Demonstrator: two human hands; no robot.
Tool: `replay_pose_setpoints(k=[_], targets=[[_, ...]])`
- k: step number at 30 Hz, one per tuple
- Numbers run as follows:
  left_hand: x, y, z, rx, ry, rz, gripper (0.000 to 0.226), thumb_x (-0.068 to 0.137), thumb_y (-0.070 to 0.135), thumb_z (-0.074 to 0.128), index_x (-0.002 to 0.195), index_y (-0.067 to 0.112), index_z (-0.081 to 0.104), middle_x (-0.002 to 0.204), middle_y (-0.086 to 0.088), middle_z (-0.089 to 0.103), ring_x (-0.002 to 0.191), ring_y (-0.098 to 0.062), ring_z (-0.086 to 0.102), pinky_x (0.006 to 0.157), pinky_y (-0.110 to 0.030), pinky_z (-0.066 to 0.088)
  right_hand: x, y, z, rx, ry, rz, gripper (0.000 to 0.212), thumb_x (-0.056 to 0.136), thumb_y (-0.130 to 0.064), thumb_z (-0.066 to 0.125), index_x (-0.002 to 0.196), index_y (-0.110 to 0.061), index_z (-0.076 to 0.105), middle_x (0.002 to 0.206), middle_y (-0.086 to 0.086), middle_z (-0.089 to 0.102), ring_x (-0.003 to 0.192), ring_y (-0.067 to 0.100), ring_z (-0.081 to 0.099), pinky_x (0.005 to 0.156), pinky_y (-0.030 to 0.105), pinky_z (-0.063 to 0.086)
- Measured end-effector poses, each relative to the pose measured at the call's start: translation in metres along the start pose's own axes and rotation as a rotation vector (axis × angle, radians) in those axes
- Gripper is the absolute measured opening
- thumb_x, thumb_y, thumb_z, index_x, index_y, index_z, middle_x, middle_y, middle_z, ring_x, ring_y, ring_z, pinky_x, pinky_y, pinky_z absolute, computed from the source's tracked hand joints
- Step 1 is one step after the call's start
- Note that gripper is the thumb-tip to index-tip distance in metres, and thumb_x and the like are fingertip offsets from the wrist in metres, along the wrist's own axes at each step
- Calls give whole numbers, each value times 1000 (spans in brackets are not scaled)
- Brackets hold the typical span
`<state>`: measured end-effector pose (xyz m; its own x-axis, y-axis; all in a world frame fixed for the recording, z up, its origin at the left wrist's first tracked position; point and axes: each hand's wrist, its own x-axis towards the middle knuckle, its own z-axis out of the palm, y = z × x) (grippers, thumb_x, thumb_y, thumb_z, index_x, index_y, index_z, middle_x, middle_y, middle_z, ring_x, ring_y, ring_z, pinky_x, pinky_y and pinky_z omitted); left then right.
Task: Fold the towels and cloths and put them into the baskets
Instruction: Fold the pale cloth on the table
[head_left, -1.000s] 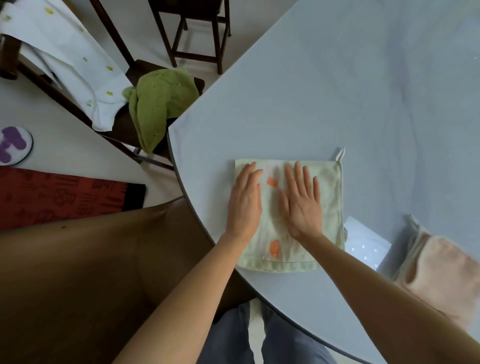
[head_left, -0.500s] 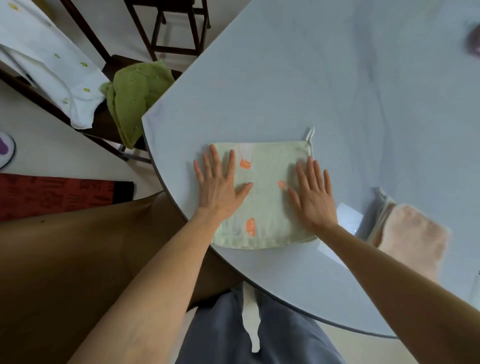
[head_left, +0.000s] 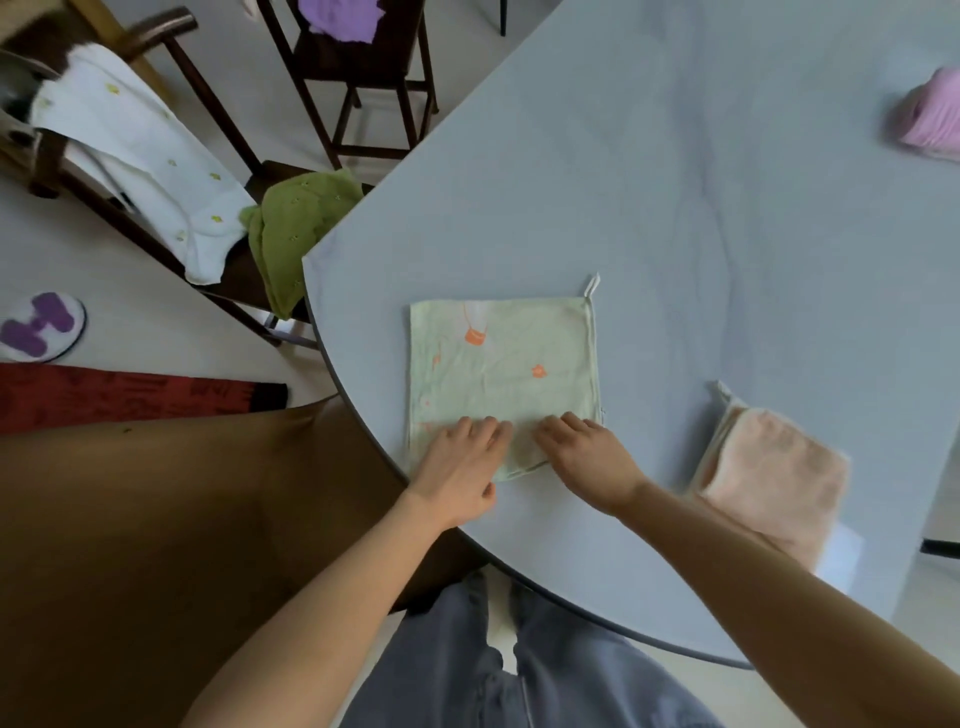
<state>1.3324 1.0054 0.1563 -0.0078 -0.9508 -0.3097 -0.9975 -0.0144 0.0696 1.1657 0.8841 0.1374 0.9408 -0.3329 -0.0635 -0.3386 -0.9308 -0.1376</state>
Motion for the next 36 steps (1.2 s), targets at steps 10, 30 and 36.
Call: replay_pose_setpoints(k=[10,30,36], targets=[[4,-9,-18,-454,-381,42,33,100,32,47,114,10,66,148,5,43,141,-13,29,112,-36,31,8,23,-51,342,-549,199,25,88,-25,58,107,-11,68,106,9,66,101,27,58,84,33,45],[25,-66,-42,-365,-26,-433,16,97,30,50,104,21,61,106,2,65,96,-21,60,76,-31,43,49,44,-60,210,-325,569,16,94,-24,47,98,-14,59,100,8,62,94,30,60,68,29,36],[32,-64,-30,-189,9,-367,20,99,33,47,106,16,55,105,0,63,94,-22,62,73,-34,46,55,35,-48,161,-314,691,17,89,-6,46,97,-10,60,100,11,64,93,32,62,70,31,43]])
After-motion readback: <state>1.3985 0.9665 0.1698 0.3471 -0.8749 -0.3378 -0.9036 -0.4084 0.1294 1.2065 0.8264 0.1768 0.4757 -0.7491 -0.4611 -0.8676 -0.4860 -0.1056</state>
